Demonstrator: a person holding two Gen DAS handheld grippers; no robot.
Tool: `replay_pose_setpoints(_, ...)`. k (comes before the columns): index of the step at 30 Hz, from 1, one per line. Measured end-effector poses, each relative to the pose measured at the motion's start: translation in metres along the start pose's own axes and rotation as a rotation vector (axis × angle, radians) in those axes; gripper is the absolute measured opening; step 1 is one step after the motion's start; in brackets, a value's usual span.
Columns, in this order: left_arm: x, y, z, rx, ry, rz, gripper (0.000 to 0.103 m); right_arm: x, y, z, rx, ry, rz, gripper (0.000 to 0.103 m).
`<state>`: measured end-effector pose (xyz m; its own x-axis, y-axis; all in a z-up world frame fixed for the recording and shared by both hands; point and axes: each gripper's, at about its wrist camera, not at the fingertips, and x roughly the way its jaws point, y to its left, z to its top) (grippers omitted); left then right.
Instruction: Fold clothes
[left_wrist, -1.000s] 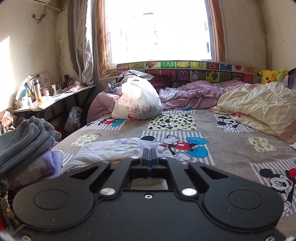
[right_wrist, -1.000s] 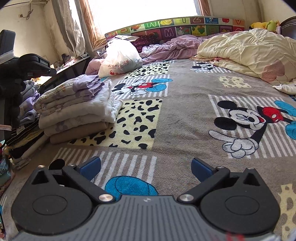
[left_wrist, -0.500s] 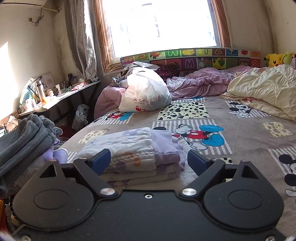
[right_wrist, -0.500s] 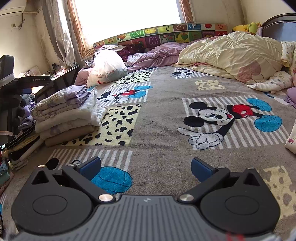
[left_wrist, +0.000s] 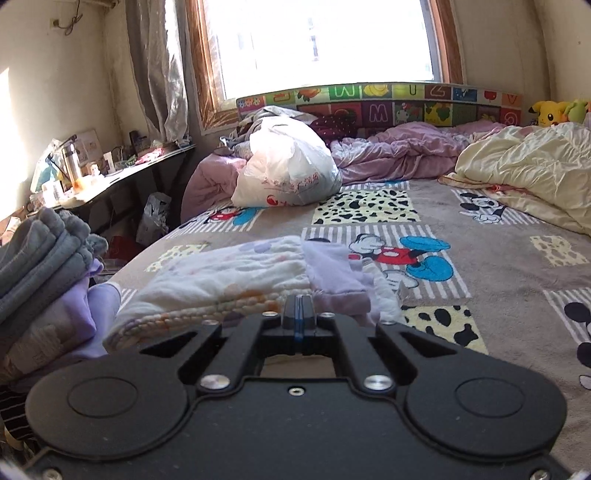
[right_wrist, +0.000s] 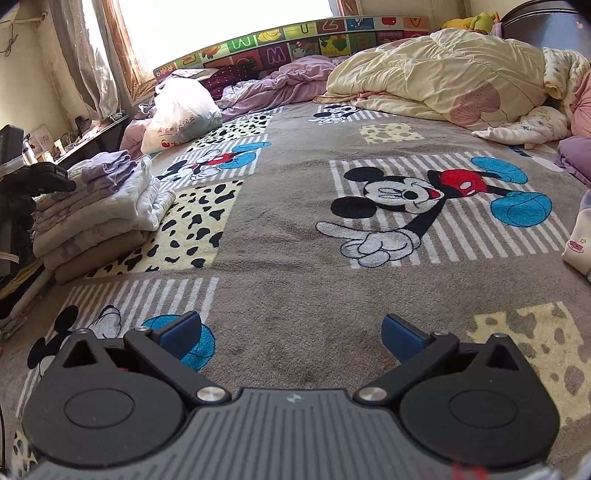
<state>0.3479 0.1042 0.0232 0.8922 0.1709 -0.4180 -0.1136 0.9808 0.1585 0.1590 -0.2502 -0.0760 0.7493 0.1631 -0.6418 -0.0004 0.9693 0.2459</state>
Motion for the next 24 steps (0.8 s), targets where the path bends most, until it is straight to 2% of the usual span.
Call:
replay_pose_setpoints(2,-0.028,-0.003,0.012,0.025,-0.064,-0.014,0.000,-0.005,0.002,0.001,-0.003,-0.008,0.003,0.103)
replay_pose_setpoints(4,-0.034,-0.009,0.019,0.100,-0.075,-0.021,0.000,-0.013,0.005,0.002,0.001,-0.021,0.016,0.103)
replay_pose_setpoints(5,-0.028,-0.012,0.020,0.128,-0.055,-0.043,0.007,-0.017,0.007,0.002,0.002,-0.029,0.022,0.103)
replay_pose_setpoints(6,-0.019,-0.015,0.018,0.146,-0.036,-0.050,0.021,-0.018,0.007,0.001,0.000,-0.029,0.025,0.103)
replay_pose_setpoints(7,-0.010,-0.018,0.016,0.164,-0.020,-0.057,0.059,-0.018,0.008,0.000,-0.003,-0.028,0.026,0.103)
replay_pose_setpoints(8,-0.005,-0.021,0.012,0.176,-0.035,-0.059,0.066,-0.018,0.008,0.000,-0.006,-0.026,0.027,0.103)
replay_pose_setpoints(10,0.017,-0.028,0.007,0.186,-0.006,-0.078,0.064,-0.017,0.008,-0.002,-0.011,-0.022,0.030,0.103)
replay_pose_setpoints(11,0.027,-0.030,0.004,0.190,0.008,-0.086,0.059,-0.017,0.008,-0.003,-0.014,-0.021,0.031,0.103)
replay_pose_setpoints(15,0.066,-0.037,-0.002,0.186,0.056,-0.049,0.054,-0.009,0.002,-0.006,-0.009,0.004,0.021,0.103)
replay_pose_setpoints(16,0.071,-0.037,-0.003,0.196,0.062,-0.038,0.048,-0.004,-0.002,-0.007,-0.002,0.014,0.014,0.103)
replay_pose_setpoints(18,0.079,-0.036,-0.006,0.208,0.073,-0.004,0.029,0.002,-0.009,-0.009,0.011,0.027,0.008,0.103)
replay_pose_setpoints(19,0.080,-0.033,-0.006,0.195,0.078,0.015,0.008,0.005,-0.011,-0.010,0.017,0.034,0.006,0.103)
replay_pose_setpoints(21,0.071,-0.021,-0.002,0.133,0.069,-0.014,0.006,0.010,-0.013,-0.012,0.020,0.046,0.006,0.103)
replay_pose_setpoints(24,0.046,-0.017,0.001,0.145,0.022,-0.010,0.004,0.010,-0.011,-0.013,0.016,0.044,0.014,0.103)
